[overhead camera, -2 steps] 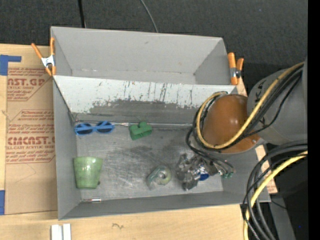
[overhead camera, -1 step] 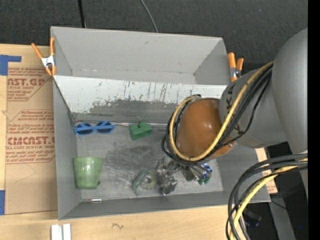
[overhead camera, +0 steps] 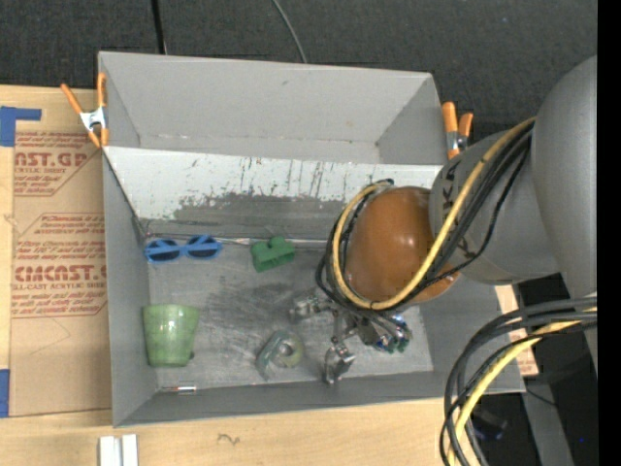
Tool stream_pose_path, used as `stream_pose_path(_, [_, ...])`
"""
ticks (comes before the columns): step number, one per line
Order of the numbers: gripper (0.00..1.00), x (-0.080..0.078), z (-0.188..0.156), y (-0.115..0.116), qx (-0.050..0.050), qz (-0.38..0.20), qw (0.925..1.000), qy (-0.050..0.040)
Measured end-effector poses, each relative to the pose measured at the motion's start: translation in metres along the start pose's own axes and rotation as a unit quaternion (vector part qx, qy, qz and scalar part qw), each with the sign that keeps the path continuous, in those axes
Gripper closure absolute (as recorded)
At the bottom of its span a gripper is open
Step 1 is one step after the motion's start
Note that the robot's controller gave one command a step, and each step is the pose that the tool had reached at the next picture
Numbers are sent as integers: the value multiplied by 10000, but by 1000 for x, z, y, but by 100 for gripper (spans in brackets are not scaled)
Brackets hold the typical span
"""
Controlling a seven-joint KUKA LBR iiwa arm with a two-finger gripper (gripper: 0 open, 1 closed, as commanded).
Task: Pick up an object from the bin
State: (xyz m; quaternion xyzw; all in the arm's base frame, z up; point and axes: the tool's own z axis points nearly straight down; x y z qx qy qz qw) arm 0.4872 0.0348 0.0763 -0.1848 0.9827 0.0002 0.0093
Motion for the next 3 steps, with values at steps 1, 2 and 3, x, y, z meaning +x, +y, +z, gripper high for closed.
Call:
stream_pose_path(1, [0, -23, 3, 48, 9, -322, 9995, 12])
stream_pose_path(2, [100, -23, 3, 48, -10, -303, 9995, -1])
stream_pose_path(3, [100, -40, -130, 53, -28, -2391, 9710, 48])
